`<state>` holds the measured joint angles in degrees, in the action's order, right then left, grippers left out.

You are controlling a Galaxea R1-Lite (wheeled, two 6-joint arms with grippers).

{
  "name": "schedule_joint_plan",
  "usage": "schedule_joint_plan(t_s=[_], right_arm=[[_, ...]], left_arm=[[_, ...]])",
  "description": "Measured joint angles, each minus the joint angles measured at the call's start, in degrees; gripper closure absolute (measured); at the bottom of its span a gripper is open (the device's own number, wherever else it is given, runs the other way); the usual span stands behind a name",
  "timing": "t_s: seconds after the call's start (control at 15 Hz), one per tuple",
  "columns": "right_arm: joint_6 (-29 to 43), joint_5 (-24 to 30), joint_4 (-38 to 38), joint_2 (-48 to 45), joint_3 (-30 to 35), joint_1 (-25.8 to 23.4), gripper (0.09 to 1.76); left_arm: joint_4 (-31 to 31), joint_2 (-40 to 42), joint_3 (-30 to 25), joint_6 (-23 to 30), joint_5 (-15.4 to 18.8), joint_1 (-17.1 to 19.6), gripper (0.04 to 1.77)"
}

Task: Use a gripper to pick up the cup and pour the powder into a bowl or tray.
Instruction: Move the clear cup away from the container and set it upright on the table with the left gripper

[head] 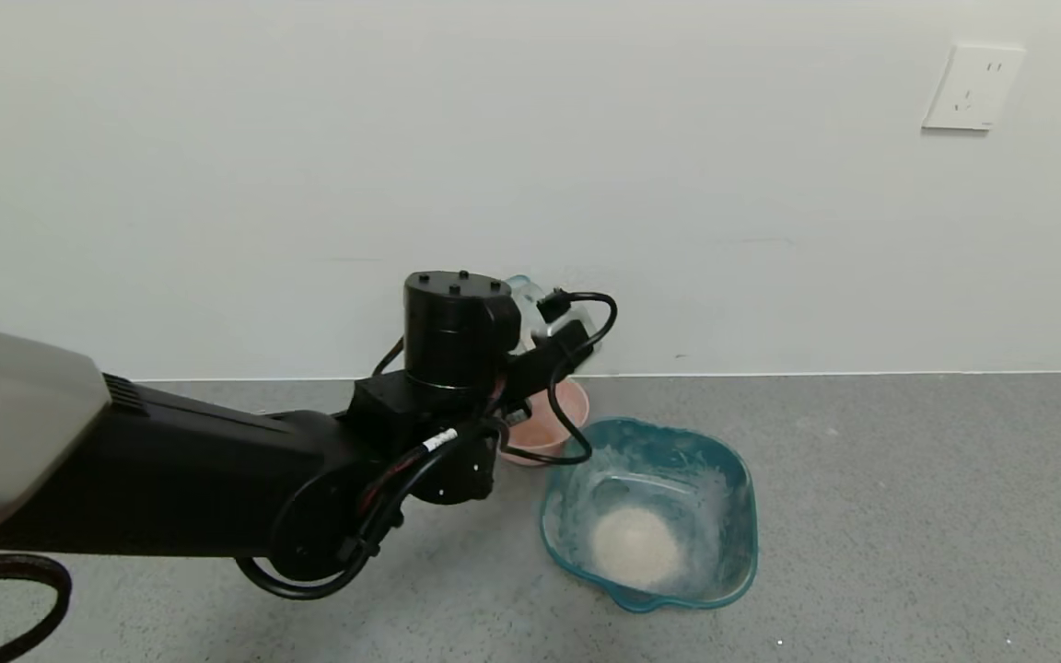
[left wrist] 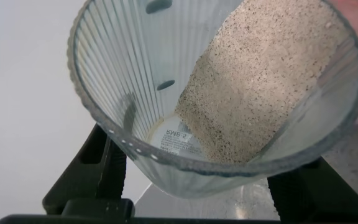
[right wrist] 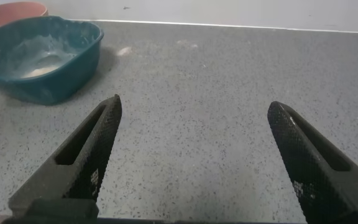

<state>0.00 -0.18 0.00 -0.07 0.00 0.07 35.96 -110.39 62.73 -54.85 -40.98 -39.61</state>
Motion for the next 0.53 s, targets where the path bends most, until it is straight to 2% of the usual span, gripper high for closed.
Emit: schedule_joint_plan(t_s=[0.2, 0.53], right_arm=[[0.0, 0.0, 0.0, 0.0, 0.0, 0.0, 0.14], [0.0, 0.0, 0.0, 0.0, 0.0, 0.0, 0.14]], left_arm=[[1.9, 2.4, -3.7, 2.3, 1.2, 2.7, 0.54], [3.4, 6.2, -10.8, 6.0, 11.1, 8.9, 0.54]])
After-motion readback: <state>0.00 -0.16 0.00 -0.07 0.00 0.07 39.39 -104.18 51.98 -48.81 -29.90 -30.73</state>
